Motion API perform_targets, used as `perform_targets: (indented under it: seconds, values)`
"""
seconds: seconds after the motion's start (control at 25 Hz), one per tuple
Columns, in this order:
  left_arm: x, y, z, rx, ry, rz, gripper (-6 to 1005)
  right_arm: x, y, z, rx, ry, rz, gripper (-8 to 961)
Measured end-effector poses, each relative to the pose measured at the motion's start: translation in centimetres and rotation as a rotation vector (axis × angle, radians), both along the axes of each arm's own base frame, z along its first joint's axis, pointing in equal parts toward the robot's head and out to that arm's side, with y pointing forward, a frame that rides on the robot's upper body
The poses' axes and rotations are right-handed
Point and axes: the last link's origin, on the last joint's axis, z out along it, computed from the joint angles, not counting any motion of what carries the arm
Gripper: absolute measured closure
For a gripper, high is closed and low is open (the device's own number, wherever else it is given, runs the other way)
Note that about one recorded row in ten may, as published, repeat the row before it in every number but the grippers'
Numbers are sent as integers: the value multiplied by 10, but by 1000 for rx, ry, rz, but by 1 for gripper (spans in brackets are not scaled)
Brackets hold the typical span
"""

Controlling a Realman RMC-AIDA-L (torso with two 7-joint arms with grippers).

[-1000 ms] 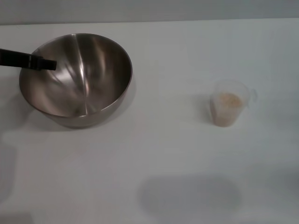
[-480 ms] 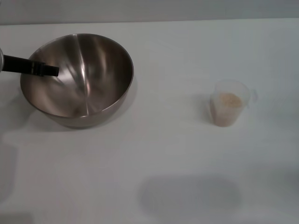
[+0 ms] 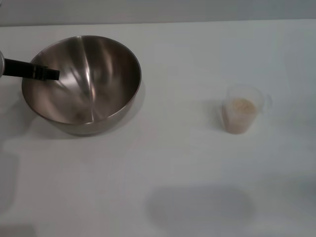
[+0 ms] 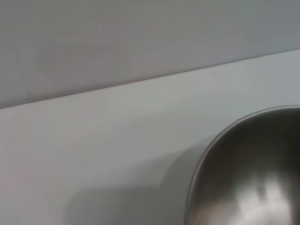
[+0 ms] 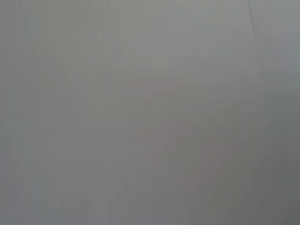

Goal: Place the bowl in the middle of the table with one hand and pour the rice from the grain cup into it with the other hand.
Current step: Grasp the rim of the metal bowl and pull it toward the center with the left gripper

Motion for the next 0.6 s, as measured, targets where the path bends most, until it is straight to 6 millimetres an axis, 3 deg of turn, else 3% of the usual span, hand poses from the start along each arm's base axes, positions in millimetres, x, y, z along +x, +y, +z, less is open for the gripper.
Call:
perform_targets:
  seconds: [0.28,0.6]
  values:
    - [1,0,0,-14,15,-19,411,0,1,0,0,-1,2,118]
    - [4,1,-1,-24,15,-30,732,0,1,0,-1,-1,2,119]
